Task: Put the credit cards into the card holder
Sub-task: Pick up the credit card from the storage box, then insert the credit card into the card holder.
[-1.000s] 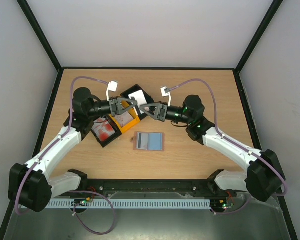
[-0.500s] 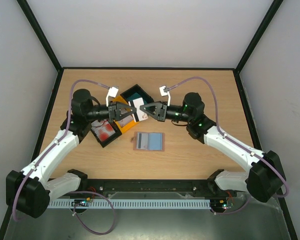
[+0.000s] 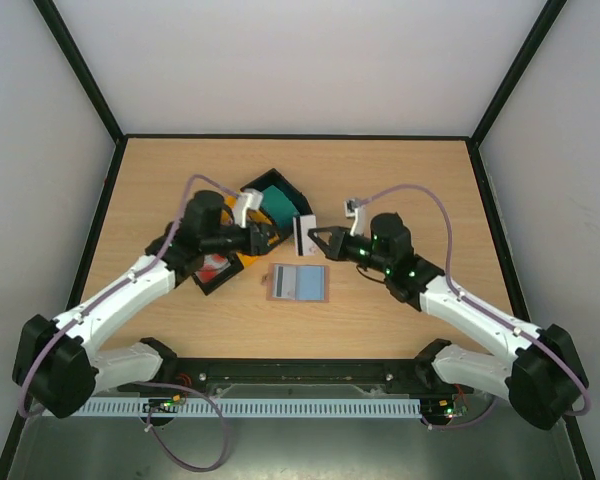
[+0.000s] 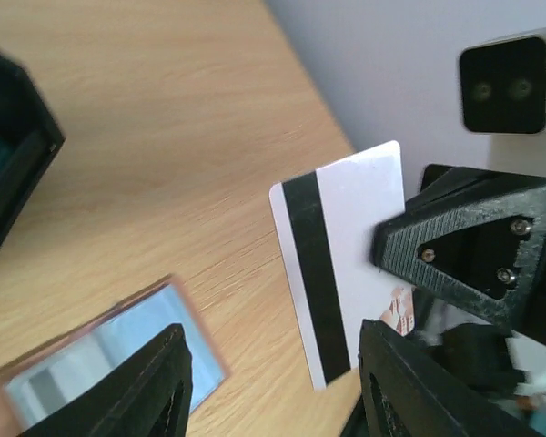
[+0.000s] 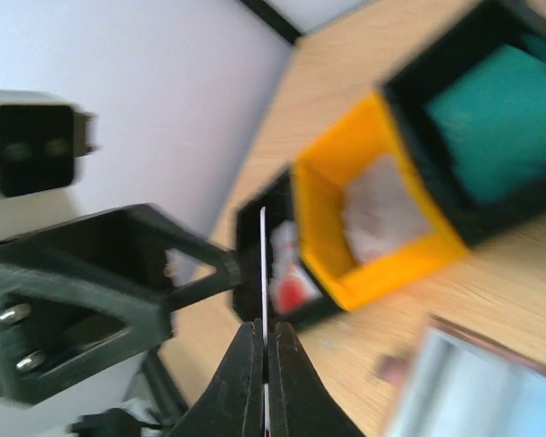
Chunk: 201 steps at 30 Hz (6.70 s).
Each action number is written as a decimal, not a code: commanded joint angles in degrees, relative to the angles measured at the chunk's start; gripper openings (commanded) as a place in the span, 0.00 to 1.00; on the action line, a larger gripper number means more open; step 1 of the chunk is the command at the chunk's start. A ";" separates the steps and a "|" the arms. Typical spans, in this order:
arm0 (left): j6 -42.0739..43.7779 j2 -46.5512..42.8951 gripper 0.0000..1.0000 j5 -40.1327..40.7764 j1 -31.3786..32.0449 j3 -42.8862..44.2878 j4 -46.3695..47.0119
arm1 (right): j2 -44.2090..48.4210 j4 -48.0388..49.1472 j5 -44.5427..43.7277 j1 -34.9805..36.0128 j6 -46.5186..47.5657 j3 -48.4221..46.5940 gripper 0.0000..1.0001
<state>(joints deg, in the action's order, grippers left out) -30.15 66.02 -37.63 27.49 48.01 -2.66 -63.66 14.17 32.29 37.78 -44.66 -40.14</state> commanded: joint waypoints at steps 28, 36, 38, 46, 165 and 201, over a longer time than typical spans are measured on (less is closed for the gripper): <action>-4.83 16.86 0.38 44.00 23.77 -12.31 -3.15 | -16.98 20.74 -12.17 6.01 -14.16 21.37 0.02; -5.46 19.42 0.31 43.41 23.77 -13.52 -0.82 | -19.75 21.98 -13.57 6.19 -14.51 20.88 0.02; -5.66 20.07 0.27 42.96 23.76 -13.69 -0.25 | -19.79 21.93 -13.73 6.17 -14.65 20.83 0.02; -6.66 21.17 0.17 42.20 24.08 -14.40 0.12 | -22.10 22.94 -13.92 6.17 -15.42 19.87 0.02; -8.31 21.08 0.22 42.20 24.41 -15.29 2.04 | -37.81 38.09 -16.65 7.90 -11.79 19.50 0.02; -11.27 22.06 0.25 44.66 24.37 -13.69 0.95 | -36.98 27.15 -16.29 7.87 -10.37 18.14 0.02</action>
<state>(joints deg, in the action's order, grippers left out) -40.60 85.95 6.35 51.59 34.44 0.10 -101.86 53.41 17.26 45.21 -58.43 -23.05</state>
